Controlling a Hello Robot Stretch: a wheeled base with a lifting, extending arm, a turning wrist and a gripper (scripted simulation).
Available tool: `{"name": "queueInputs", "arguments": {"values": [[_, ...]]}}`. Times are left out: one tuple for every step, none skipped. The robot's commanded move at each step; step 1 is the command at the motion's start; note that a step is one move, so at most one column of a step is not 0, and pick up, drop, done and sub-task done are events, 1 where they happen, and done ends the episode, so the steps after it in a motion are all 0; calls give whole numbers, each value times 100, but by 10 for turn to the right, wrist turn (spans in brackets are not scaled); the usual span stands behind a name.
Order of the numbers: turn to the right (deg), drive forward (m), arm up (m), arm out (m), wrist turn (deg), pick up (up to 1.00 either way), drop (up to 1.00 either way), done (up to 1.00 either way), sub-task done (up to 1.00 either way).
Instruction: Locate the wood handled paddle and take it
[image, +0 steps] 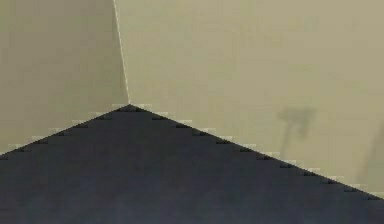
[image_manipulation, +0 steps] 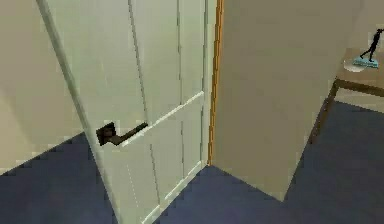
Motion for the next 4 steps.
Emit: {"name": "queueInputs", "arguments": {"values": [[0, 40, 0, 0, 0, 0, 0, 0, 0], [330, 0, 0, 0, 0, 0, 0, 0, 0], [0, 65, 0, 0, 0, 0, 0, 0, 0], [450, 0, 0, 0, 0, 0, 0, 0, 0]]}}
